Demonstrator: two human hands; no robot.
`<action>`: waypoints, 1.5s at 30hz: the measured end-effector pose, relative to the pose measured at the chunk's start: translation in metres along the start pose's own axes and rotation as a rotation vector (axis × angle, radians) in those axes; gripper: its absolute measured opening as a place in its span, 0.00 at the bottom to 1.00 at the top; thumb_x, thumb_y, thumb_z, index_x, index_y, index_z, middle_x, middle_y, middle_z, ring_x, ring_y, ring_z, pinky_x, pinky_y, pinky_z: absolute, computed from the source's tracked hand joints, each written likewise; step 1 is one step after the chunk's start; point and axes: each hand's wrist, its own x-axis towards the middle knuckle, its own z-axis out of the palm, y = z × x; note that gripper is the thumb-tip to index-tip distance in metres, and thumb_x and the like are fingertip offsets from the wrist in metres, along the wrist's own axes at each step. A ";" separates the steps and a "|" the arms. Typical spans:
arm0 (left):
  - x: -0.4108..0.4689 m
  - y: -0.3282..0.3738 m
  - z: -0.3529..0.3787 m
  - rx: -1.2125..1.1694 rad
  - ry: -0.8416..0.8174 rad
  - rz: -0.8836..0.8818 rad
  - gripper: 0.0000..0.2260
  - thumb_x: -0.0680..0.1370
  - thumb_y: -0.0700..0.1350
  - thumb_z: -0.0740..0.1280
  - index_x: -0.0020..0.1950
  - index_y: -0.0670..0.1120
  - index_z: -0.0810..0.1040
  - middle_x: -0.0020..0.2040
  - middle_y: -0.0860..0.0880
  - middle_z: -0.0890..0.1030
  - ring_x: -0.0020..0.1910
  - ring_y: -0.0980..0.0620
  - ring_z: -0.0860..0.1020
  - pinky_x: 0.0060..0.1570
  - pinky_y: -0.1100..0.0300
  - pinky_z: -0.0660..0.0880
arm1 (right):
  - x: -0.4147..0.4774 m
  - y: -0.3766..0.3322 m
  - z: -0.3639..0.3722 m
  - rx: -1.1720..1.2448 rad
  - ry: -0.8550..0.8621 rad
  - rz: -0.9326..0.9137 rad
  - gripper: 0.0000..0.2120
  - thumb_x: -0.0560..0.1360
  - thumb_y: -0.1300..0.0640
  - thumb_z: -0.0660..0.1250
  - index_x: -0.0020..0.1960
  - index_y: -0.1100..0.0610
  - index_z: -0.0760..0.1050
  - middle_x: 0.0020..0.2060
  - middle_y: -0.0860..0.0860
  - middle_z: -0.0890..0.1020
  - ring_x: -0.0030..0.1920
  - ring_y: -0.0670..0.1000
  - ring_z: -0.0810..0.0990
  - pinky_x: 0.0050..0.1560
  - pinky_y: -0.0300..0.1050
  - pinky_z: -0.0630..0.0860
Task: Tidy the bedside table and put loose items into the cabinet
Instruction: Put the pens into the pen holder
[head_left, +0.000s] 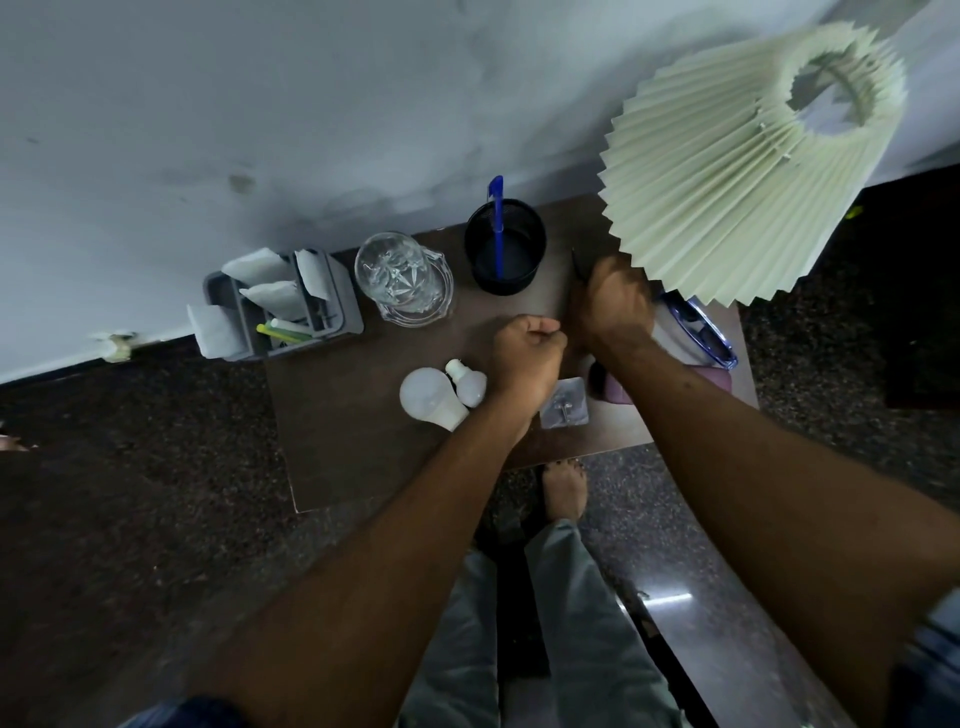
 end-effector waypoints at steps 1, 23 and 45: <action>-0.001 -0.002 -0.001 -0.001 -0.002 -0.003 0.09 0.79 0.35 0.64 0.58 0.39 0.80 0.53 0.39 0.84 0.47 0.48 0.79 0.59 0.48 0.79 | -0.001 -0.001 -0.002 0.033 -0.003 0.004 0.14 0.83 0.59 0.57 0.64 0.66 0.71 0.58 0.66 0.78 0.59 0.66 0.78 0.58 0.56 0.74; -0.025 0.010 -0.051 -0.264 -0.174 0.015 0.09 0.83 0.38 0.62 0.45 0.45 0.80 0.39 0.46 0.83 0.35 0.52 0.81 0.34 0.64 0.78 | -0.063 -0.034 -0.050 1.037 0.041 -0.064 0.09 0.77 0.64 0.69 0.55 0.57 0.83 0.45 0.51 0.86 0.43 0.47 0.83 0.48 0.48 0.83; -0.012 0.013 -0.055 -0.377 -0.029 0.011 0.10 0.82 0.38 0.61 0.60 0.40 0.80 0.46 0.46 0.84 0.41 0.49 0.82 0.45 0.57 0.79 | -0.009 -0.063 -0.055 0.606 0.218 -0.231 0.07 0.74 0.52 0.71 0.50 0.53 0.83 0.38 0.40 0.81 0.37 0.38 0.79 0.42 0.32 0.77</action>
